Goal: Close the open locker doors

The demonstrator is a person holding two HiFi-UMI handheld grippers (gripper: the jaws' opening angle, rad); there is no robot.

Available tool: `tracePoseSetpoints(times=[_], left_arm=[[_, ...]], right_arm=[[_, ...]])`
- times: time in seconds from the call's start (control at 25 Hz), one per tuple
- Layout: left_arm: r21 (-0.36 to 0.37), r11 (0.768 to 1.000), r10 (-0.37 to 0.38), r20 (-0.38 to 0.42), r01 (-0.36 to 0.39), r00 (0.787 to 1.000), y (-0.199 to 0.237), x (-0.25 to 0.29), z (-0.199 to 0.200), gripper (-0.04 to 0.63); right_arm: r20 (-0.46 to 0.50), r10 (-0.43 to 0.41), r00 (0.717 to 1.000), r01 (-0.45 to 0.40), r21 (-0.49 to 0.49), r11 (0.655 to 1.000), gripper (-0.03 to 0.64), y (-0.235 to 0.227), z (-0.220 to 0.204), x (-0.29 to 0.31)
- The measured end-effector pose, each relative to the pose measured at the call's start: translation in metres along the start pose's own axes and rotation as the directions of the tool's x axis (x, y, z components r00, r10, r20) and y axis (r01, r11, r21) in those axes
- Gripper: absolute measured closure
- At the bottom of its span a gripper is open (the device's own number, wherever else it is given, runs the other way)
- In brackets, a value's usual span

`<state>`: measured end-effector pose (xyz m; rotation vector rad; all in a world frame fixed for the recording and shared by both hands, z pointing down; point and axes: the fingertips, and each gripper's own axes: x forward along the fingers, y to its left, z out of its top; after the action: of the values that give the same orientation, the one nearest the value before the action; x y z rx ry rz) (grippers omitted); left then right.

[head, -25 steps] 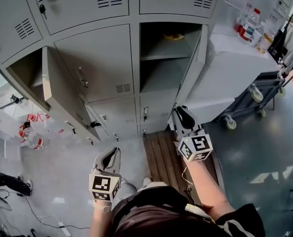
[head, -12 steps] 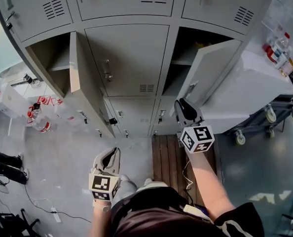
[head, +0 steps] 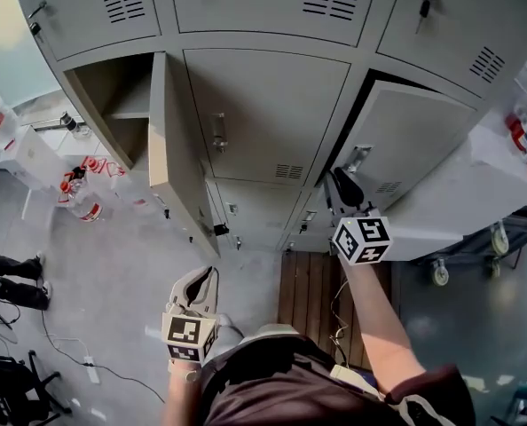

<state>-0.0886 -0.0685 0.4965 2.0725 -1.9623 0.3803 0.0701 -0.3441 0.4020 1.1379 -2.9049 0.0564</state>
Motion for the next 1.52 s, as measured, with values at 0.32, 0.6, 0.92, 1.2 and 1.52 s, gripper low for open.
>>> tracePoseSetpoints(times=[0.32,0.6,0.92,1.2,1.52], left_arm=[[-0.036,0.998,0.053,-0.009,-0.054,0.999,0.019,0.001,-0.007,0.558],[-0.040,0.997,0.069,-0.015,-0.069,0.998,0.024,-0.002,-0.010,0.558],[-0.050,0.995,0.081,-0.013,-0.081,0.997,0.025,-0.007,-0.014,0.558],[-0.045,0.995,0.087,-0.001,-0.087,0.996,0.025,-0.015,-0.014,0.557],[-0.047,0.996,0.083,0.019,-0.082,0.996,0.016,-0.025,-0.011,0.557]], right_arm=[[-0.006,0.004,1.000,-0.004,0.014,1.000,0.525,-0.009,-0.003,0.035],[-0.017,-0.012,1.000,0.013,0.027,1.000,0.523,-0.015,-0.005,0.046],[-0.028,0.009,1.000,-0.009,0.008,1.000,0.520,-0.005,-0.008,0.041],[-0.062,0.054,0.997,-0.054,0.007,0.999,0.520,0.022,-0.022,0.018],[-0.096,0.128,0.987,-0.125,0.034,0.992,0.520,0.071,-0.036,-0.030]])
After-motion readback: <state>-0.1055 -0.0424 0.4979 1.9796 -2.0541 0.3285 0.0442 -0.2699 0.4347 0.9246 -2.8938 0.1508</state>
